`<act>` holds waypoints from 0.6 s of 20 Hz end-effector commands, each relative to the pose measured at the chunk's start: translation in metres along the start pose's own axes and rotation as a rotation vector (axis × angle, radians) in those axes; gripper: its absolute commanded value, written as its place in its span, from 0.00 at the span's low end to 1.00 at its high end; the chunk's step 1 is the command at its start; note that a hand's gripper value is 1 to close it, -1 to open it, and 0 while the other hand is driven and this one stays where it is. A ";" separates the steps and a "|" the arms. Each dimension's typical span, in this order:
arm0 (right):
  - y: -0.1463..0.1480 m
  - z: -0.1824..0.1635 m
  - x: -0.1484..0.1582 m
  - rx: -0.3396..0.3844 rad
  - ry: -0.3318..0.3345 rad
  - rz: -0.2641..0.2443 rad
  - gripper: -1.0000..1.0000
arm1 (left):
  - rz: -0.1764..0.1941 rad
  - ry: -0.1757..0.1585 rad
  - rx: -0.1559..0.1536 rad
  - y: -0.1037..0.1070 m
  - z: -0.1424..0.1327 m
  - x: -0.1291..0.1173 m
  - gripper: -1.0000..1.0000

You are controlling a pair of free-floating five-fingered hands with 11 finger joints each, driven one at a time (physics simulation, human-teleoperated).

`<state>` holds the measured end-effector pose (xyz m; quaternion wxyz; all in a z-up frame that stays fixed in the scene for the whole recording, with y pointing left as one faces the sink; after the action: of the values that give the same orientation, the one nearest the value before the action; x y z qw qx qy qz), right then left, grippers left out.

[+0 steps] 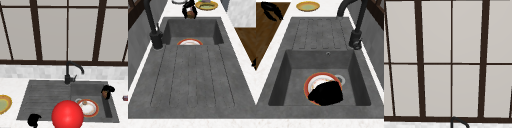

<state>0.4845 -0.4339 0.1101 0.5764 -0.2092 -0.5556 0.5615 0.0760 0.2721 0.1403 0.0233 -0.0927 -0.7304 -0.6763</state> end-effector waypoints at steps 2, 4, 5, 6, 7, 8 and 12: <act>-0.021 0.022 0.014 0.006 0.043 0.058 1.00 | 0.000 0.000 0.000 0.000 0.000 0.000 0.50; -0.026 0.032 0.017 0.016 0.053 0.076 1.00 | 0.000 0.000 0.000 0.000 0.000 0.000 0.50; -0.029 0.037 0.020 0.018 0.051 0.082 1.00 | 0.000 0.000 0.000 0.000 0.000 0.000 0.50; -0.033 0.042 0.022 0.020 0.050 0.086 1.00 | 0.000 0.000 0.000 0.000 0.000 0.000 0.50; -0.036 0.047 0.025 0.021 0.052 0.091 1.00 | 0.000 0.000 0.000 0.000 0.000 0.000 0.50; -0.040 0.052 0.028 0.020 0.051 0.100 1.00 | 0.000 0.000 0.000 0.000 0.000 0.000 0.50; -0.047 0.075 0.024 0.038 0.071 0.147 1.00 | 0.000 0.000 0.000 0.000 0.000 0.000 0.50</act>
<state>0.4426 -0.4439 0.1748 0.5695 -0.2289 -0.5378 0.5780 0.0760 0.2721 0.1403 0.0233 -0.0927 -0.7304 -0.6763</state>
